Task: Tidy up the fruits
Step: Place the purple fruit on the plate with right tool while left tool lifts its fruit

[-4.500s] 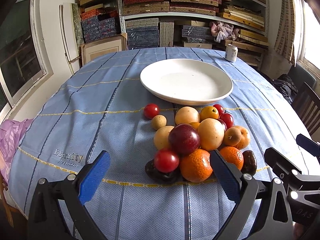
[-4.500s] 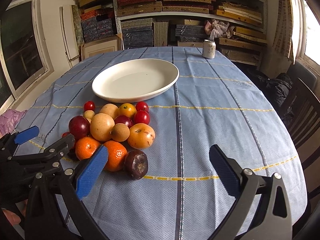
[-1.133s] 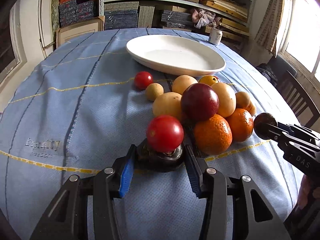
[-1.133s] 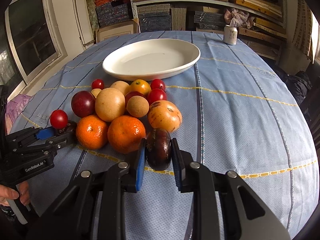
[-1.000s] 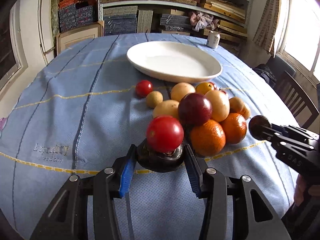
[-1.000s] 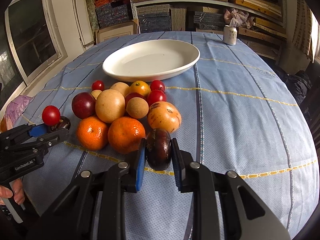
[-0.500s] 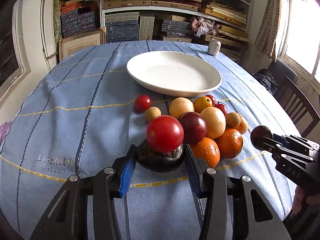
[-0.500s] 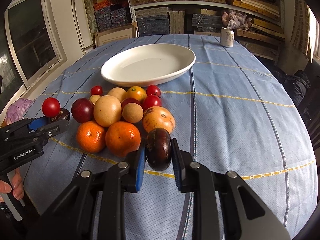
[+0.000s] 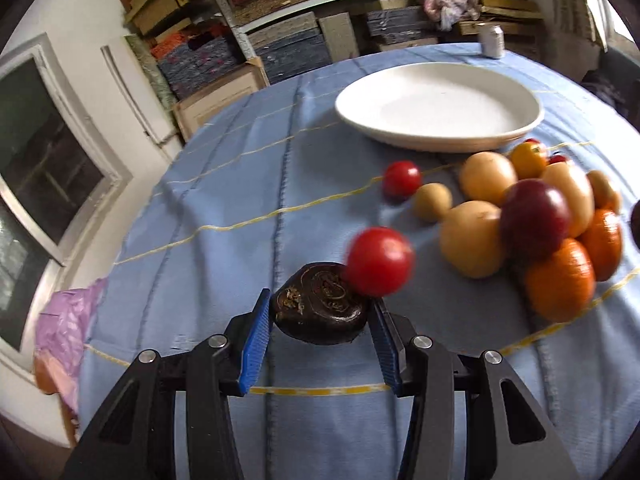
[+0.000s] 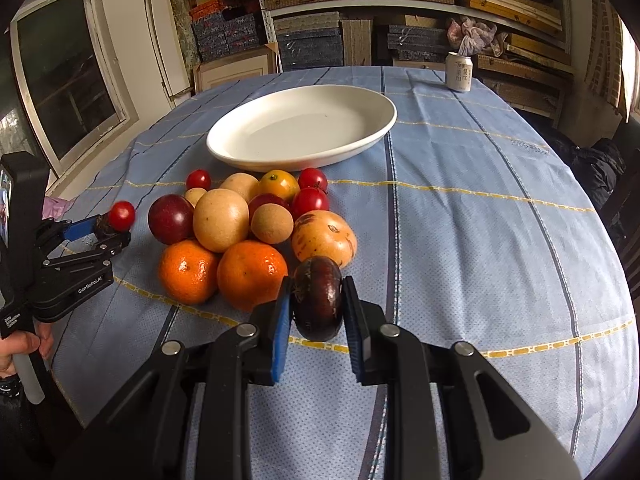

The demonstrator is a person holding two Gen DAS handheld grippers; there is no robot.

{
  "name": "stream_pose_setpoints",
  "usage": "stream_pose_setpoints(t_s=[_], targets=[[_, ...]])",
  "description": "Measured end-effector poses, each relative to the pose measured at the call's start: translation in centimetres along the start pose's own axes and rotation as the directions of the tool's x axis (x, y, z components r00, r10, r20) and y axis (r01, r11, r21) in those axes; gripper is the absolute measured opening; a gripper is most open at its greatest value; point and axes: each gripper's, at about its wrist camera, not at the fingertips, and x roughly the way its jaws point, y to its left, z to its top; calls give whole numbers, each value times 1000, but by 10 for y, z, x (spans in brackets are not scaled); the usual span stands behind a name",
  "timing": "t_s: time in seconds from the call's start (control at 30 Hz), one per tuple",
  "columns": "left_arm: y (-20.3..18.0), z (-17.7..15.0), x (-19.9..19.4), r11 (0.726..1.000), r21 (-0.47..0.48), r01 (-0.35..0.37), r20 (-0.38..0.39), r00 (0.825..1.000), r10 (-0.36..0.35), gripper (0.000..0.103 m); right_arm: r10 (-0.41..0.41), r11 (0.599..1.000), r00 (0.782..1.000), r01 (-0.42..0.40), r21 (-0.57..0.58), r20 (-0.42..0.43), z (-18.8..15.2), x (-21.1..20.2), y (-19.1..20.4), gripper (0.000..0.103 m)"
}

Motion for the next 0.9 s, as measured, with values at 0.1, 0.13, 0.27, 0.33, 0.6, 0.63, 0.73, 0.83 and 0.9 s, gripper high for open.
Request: stream_pose_setpoints(t_s=[0.1,0.13,0.27,0.33,0.6,0.63,0.73,0.83,0.9], targets=[[3,-2,-1,994,41,-103,23,995,102,48,14,1000,1000,-14,0,-7,0,2,1,23],[3,-2,-1,992,47,-119,28,993,118,48,30,1000,999,-30,4,-12,0,3,2,23],[8,-3,5,999,9,-40,-3,999,40,48,42,999,999,-42,-1,-18,-1,5,5,23],[10,-3,11,1000,-21,20,-24,1000,-20,48,52,999,998,-51,11,-21,0,5,4,23],[26,5,3,955,-170,241,-5,969,-245,48,37,999,999,-37,8,26,11,-5,0,23],[26,10,-2,953,-174,247,14,968,-249,48,33,999,999,-34,5,35,14,-7,0,23],[23,26,-12,942,-178,284,61,959,-278,48,22,1000,998,-22,-10,59,25,-9,1,23],[14,44,-19,947,-158,281,91,959,-269,48,6,999,996,-2,-43,90,40,-11,5,23],[8,57,-19,947,-144,287,105,956,-273,48,-2,997,994,10,-70,111,51,-10,8,23]])
